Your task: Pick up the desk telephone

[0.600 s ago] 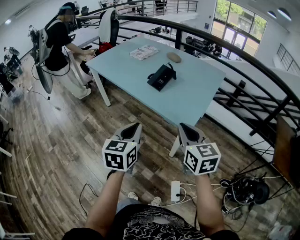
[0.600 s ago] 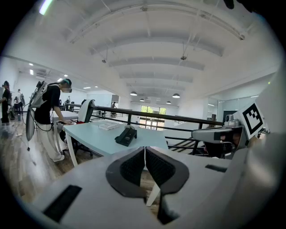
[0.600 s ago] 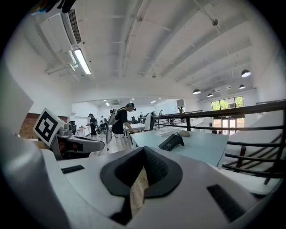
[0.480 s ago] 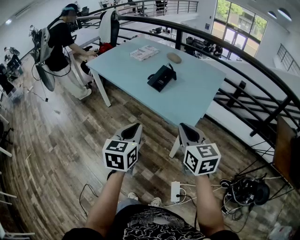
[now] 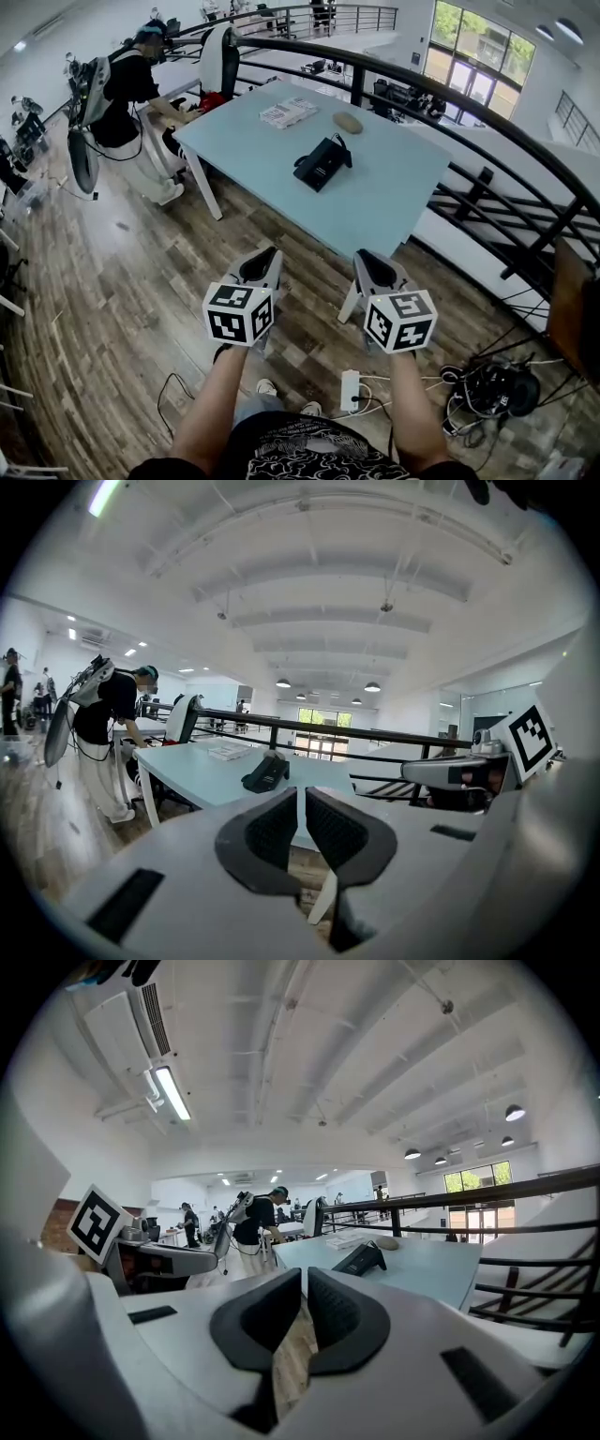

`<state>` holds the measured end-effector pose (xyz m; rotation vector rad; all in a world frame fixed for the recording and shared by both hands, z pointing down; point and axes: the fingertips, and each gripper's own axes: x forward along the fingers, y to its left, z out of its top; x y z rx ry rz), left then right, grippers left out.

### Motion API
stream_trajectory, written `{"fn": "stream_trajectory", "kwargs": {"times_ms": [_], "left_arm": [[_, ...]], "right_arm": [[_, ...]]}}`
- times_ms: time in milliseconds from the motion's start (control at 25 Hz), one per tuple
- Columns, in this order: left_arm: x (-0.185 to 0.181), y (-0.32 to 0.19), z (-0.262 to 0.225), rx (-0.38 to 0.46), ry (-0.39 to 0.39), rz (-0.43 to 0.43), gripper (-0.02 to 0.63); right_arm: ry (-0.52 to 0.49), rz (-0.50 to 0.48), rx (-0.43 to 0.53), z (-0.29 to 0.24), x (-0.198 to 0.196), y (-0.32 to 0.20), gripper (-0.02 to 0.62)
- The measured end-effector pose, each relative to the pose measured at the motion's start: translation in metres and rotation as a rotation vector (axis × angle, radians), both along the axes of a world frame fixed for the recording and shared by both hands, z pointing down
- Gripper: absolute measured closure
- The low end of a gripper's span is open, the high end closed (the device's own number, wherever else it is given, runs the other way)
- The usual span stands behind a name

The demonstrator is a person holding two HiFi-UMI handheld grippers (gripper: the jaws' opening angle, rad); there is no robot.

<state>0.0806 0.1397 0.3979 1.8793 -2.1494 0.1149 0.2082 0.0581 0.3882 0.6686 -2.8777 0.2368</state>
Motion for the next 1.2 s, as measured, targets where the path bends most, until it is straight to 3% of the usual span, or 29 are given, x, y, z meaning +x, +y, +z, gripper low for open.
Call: {"fn": "stream_trajectory", "kwargs": {"times_ms": [320,440,1200], "left_arm": [[-0.020,-0.016,0.007,0.005,0.033,0.015,0.588],[-0.032,-0.028,0.015,0.005,0.054,0.040,0.553],[-0.157,-0.111,0.018,-0.006,0.114,0.201,0.461]], "right_arm": [[0.008,0.003,-0.003,0.005,-0.021,-0.016,0.592],[0.012,0.016,0.001,0.009,-0.034,-0.026,0.590],[0.045,0.165,-0.044,0.020,-0.142,-0.087,0.471]]}}
